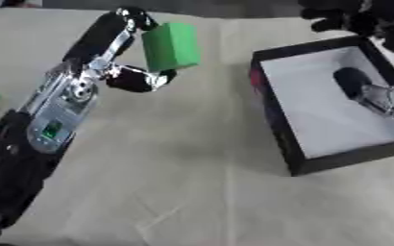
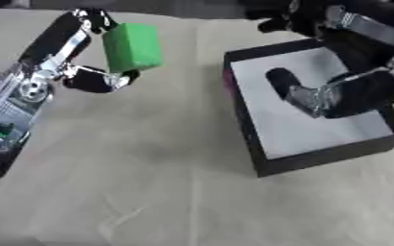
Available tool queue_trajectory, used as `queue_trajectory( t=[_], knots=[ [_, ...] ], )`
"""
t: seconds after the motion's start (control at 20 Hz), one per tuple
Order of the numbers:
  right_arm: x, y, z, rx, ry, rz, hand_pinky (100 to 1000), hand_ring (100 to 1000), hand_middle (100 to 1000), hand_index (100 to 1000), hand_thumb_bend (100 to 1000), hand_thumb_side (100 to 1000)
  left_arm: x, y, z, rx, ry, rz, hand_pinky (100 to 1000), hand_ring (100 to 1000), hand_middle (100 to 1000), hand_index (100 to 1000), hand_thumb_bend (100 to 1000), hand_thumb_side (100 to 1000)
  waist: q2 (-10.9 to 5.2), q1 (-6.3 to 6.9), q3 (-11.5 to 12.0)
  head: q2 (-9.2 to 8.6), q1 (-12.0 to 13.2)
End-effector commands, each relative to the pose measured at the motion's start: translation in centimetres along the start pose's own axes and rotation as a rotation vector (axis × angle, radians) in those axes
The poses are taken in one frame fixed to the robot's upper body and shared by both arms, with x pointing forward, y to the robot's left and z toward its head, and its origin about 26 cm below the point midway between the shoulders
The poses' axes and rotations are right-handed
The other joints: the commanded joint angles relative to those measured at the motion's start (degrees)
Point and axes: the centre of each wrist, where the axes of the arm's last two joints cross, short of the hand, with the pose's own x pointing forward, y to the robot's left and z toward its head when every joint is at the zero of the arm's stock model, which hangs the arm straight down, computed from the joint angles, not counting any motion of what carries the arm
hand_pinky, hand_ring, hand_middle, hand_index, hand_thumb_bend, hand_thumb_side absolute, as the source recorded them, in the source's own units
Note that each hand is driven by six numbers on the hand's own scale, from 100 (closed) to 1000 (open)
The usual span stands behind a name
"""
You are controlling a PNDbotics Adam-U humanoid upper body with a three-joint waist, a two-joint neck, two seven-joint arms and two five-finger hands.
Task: Pick up the objects with one hand, pass them to the other hand, and then place them into the box on the other side of the table.
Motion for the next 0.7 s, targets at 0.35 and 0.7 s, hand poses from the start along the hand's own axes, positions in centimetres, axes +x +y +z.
queue_trajectory(
  t=[0.35, 0.7],
  knots=[
    [1.1, -0.1, -1.8, 0.044, 0.049, 0.1, 956, 1000, 1000, 1000, 100, 221, 2.3, 0.5, -0.9, 0.044, -0.095, 0.011, 747, 736, 608, 469, 233, 208, -2.22, -1.12, 0.87, 0.1, -1.18],
    [-0.8, -0.3, -2.6, 0.026, 0.092, 0.203, 951, 1000, 1000, 1000, 100, 208, 3.5, -0.5, -1.1, 0.049, -0.142, 0.052, 741, 732, 600, 467, 227, 214, -2.16, -1.5, 2.01, 0.06, -2.94]
  ],
)
